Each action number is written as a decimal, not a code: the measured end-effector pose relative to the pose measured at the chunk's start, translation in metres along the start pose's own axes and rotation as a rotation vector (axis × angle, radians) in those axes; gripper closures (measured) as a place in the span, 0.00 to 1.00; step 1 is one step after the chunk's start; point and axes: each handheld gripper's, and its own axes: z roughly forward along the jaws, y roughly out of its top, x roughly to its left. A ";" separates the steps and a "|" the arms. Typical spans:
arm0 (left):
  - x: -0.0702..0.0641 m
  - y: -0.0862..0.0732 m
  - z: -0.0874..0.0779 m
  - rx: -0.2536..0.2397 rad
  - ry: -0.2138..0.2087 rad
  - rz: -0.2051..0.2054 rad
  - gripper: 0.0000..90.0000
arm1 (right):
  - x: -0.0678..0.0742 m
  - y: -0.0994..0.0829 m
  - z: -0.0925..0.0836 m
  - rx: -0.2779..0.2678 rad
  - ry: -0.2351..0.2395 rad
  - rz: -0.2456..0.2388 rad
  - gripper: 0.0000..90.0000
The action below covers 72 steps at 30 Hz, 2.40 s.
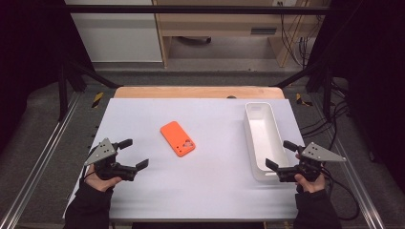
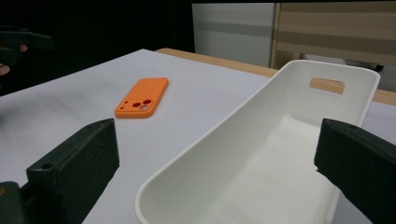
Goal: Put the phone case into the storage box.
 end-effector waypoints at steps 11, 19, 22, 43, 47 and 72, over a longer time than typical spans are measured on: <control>-0.003 0.007 0.007 0.015 0.017 0.004 0.00 | 0.001 0.001 -0.001 -0.004 -0.001 -0.005 0.00; -0.006 0.013 0.012 0.020 0.027 0.009 0.00 | 0.001 0.001 -0.001 -0.003 0.001 -0.007 0.00; -0.007 0.015 0.015 0.023 0.033 0.009 0.00 | 0.001 0.002 -0.001 -0.011 -0.002 -0.010 0.00; -0.009 0.029 0.027 0.034 0.029 0.016 0.00 | 0.001 0.001 0.001 0.002 -0.005 -0.014 0.00; -0.009 0.031 0.030 0.039 0.027 0.017 0.00 | 0.001 0.001 0.001 0.005 -0.006 -0.013 0.00; -0.004 0.046 0.061 0.063 0.010 0.025 0.00 | 0.001 0.001 0.002 0.006 -0.011 -0.012 0.00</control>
